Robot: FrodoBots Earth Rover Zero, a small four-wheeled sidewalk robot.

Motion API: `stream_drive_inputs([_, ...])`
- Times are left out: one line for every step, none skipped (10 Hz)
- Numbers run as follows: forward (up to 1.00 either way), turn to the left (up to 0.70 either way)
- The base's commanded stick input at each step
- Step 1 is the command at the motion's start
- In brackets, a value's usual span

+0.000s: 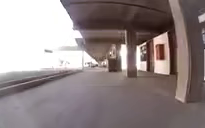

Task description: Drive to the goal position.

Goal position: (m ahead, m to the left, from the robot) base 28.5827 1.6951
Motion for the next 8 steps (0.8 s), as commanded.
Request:
stream_drive_inputs([1.00, 0.01])
stream_drive_inputs([1.00, 0.01])
stream_drive_inputs([1.00, 0.01])
stream_drive_inputs([1.00, 0.01])
stream_drive_inputs([1.00, 0.01])
stream_drive_inputs([1.00, 0.01])
stream_drive_inputs([1.00, 0.01])
stream_drive_inputs([1.00, 0.01])
